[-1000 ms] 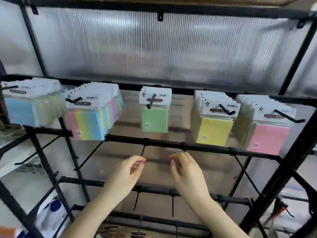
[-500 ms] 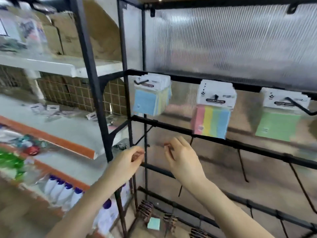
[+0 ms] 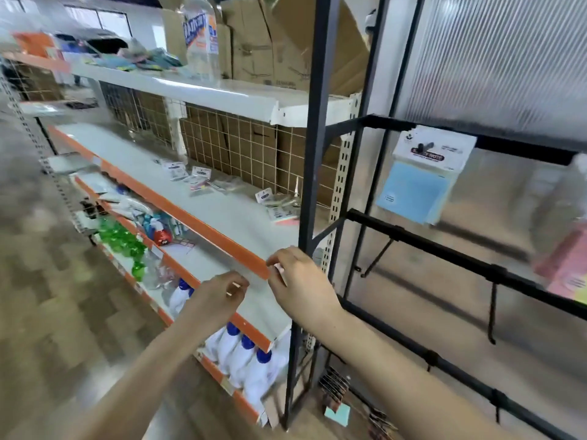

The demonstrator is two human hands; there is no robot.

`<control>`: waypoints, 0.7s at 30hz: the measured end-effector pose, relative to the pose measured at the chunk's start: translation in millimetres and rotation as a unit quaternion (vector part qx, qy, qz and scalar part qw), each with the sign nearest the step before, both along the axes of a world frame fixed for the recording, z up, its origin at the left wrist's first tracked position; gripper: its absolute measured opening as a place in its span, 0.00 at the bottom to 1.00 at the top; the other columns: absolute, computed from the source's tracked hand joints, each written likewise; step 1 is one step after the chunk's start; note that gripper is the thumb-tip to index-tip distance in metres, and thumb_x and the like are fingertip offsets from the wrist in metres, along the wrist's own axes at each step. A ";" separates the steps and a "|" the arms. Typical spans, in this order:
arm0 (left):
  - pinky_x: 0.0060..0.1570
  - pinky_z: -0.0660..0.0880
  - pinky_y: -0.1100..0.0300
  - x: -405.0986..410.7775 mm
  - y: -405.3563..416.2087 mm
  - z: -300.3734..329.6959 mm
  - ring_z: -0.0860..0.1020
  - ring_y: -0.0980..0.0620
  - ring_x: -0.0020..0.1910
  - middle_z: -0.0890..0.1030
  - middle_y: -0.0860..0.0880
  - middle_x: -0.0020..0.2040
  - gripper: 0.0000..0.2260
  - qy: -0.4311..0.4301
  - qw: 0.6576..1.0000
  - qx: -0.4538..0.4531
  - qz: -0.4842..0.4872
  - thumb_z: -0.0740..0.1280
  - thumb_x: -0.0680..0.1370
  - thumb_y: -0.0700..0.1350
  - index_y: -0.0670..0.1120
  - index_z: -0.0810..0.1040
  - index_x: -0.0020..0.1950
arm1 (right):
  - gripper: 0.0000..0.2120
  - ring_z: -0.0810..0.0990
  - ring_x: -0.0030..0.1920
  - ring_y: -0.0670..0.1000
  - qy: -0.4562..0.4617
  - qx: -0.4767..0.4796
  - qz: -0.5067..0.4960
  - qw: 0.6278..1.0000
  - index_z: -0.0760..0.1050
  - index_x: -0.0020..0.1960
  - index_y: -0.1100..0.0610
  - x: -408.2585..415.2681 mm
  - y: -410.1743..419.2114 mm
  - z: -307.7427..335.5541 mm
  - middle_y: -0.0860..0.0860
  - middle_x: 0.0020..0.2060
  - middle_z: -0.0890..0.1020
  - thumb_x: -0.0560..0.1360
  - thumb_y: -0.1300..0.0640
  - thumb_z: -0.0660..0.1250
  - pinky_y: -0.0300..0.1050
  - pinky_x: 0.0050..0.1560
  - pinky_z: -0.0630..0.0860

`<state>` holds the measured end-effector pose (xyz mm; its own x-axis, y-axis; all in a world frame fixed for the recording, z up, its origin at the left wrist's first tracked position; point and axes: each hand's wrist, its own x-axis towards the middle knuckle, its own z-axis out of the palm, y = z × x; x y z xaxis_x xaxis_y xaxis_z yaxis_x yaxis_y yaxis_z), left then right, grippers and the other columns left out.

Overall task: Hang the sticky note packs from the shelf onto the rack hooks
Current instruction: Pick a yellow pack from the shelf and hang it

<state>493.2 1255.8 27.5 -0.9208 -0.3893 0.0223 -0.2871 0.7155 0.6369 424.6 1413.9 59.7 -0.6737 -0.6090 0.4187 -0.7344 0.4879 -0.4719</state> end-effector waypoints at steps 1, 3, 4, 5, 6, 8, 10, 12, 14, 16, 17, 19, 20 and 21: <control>0.49 0.76 0.56 -1.7 -10.5 -1.3 0.80 0.52 0.46 0.81 0.52 0.47 0.07 -0.006 1.000 -0.001 0.011 0.62 0.79 0.41 0.50 0.79 0.51 | 0.10 0.77 0.52 0.56 -0.003 0.004 0.007 1.000 0.76 0.56 0.58 -5.0 -14.0 -2.1 0.53 0.54 0.77 0.79 0.57 0.59 0.51 0.52 0.75; 0.49 0.75 0.58 -7.6 -32.2 -2.8 0.80 0.51 0.47 0.82 0.50 0.47 0.08 -0.012 0.999 -0.013 0.027 0.62 0.79 0.40 0.48 0.79 0.53 | 0.11 0.77 0.52 0.56 -0.006 0.014 0.018 1.000 0.76 0.56 0.59 -15.8 -42.1 -6.2 0.53 0.54 0.78 0.79 0.57 0.59 0.50 0.53 0.75; 0.49 0.75 0.58 -11.7 -43.5 -3.6 0.80 0.51 0.48 0.81 0.50 0.47 0.09 -0.012 0.999 -0.017 0.032 0.61 0.79 0.40 0.48 0.79 0.54 | 0.11 0.77 0.53 0.56 -0.008 0.021 0.023 0.999 0.76 0.56 0.59 -21.8 -56.2 -8.5 0.53 0.54 0.78 0.79 0.57 0.59 0.50 0.54 0.74; 0.50 0.75 0.57 -16.1 -54.6 -4.4 0.80 0.51 0.48 0.81 0.51 0.46 0.09 -0.012 0.999 -0.018 0.037 0.61 0.79 0.41 0.48 0.79 0.54 | 0.11 0.77 0.53 0.56 -0.010 0.030 0.027 0.999 0.75 0.57 0.59 -28.0 -70.4 -11.2 0.54 0.54 0.78 0.79 0.57 0.59 0.50 0.54 0.74; 0.51 0.76 0.56 -21.3 -66.1 -5.7 0.80 0.50 0.48 0.81 0.51 0.46 0.09 -0.014 0.999 -0.020 0.045 0.61 0.80 0.41 0.48 0.79 0.54 | 0.11 0.77 0.54 0.56 -0.015 0.039 0.030 0.999 0.75 0.57 0.58 -34.4 -84.3 -13.9 0.54 0.55 0.77 0.79 0.56 0.58 0.50 0.55 0.74; 0.52 0.77 0.53 -34.4 -89.9 -7.8 0.81 0.49 0.48 0.82 0.50 0.48 0.09 -0.019 0.998 -0.027 0.057 0.61 0.79 0.41 0.48 0.79 0.55 | 0.12 0.76 0.55 0.56 -0.035 0.050 0.029 0.998 0.75 0.58 0.58 -49.2 -111.0 -18.4 0.54 0.56 0.77 0.79 0.56 0.58 0.50 0.56 0.74; 0.51 0.77 0.50 -50.1 -113.0 -9.6 0.81 0.48 0.46 0.83 0.48 0.47 0.08 -0.021 0.998 -0.023 0.061 0.62 0.79 0.40 0.48 0.79 0.53 | 0.12 0.76 0.55 0.56 -0.052 0.055 0.019 0.997 0.74 0.58 0.58 -65.7 -136.6 -23.2 0.54 0.56 0.77 0.79 0.55 0.58 0.50 0.56 0.74; 0.49 0.78 0.49 -67.7 -134.0 -10.7 0.81 0.48 0.44 0.82 0.49 0.45 0.08 -0.021 0.997 -0.021 0.068 0.62 0.78 0.40 0.51 0.78 0.50 | 0.12 0.76 0.56 0.55 -0.069 0.056 0.008 0.996 0.75 0.58 0.58 -82.7 -160.7 -27.5 0.54 0.56 0.78 0.79 0.55 0.58 0.49 0.56 0.73; 0.48 0.78 0.49 -87.2 -152.4 -12.8 0.81 0.49 0.43 0.82 0.51 0.44 0.08 -0.020 0.996 -0.024 0.081 0.62 0.79 0.41 0.55 0.76 0.47 | 0.11 0.77 0.57 0.55 -0.092 0.047 -0.001 0.995 0.75 0.57 0.57 -99.4 -182.3 -31.8 0.53 0.56 0.78 0.79 0.56 0.59 0.48 0.56 0.73; 0.47 0.79 0.51 -106.9 -168.1 -15.1 0.81 0.50 0.42 0.82 0.52 0.45 0.09 -0.019 0.995 -0.024 0.091 0.62 0.79 0.43 0.58 0.75 0.46 | 0.10 0.77 0.56 0.55 -0.106 0.035 -0.010 0.994 0.76 0.56 0.57 -116.4 -200.8 -36.1 0.54 0.55 0.79 0.78 0.57 0.59 0.49 0.56 0.73; 0.46 0.79 0.53 -115.7 -175.1 -16.7 0.81 0.51 0.43 0.82 0.54 0.46 0.10 -0.019 0.995 -0.025 0.093 0.62 0.79 0.43 0.59 0.75 0.46 | 0.10 0.77 0.55 0.56 -0.112 0.029 -0.015 0.993 0.76 0.56 0.57 -124.5 -209.2 -37.9 0.54 0.55 0.79 0.78 0.57 0.59 0.49 0.56 0.73; 0.45 0.77 0.57 -131.3 -189.5 -19.6 0.80 0.53 0.45 0.82 0.55 0.48 0.10 -0.018 0.995 -0.032 0.092 0.61 0.78 0.43 0.58 0.77 0.48 | 0.10 0.77 0.55 0.56 -0.127 0.016 -0.024 0.992 0.76 0.55 0.58 -139.4 -224.7 -41.4 0.55 0.54 0.79 0.78 0.59 0.60 0.48 0.55 0.73; 0.45 0.77 0.57 -137.6 -197.4 -20.6 0.80 0.52 0.45 0.82 0.54 0.48 0.10 -0.018 0.995 -0.032 0.093 0.61 0.78 0.42 0.56 0.78 0.49 | 0.10 0.77 0.55 0.56 -0.133 0.013 -0.029 0.991 0.76 0.55 0.58 -145.9 -232.6 -42.9 0.55 0.54 0.79 0.78 0.59 0.60 0.48 0.55 0.73; 0.45 0.77 0.56 -143.4 -205.5 -21.5 0.80 0.52 0.45 0.82 0.53 0.48 0.10 -0.020 0.995 -0.030 0.095 0.61 0.78 0.42 0.55 0.78 0.49 | 0.10 0.77 0.55 0.56 -0.136 0.014 -0.036 0.990 0.76 0.55 0.58 -151.7 -240.4 -44.3 0.55 0.54 0.79 0.77 0.59 0.60 0.48 0.55 0.72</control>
<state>349.8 1050.4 6.0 -0.8317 -0.5549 0.0159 -0.4445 0.6829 0.5797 272.9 1173.5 15.3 -0.8010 -0.5648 0.1984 -0.5446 0.5499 -0.6332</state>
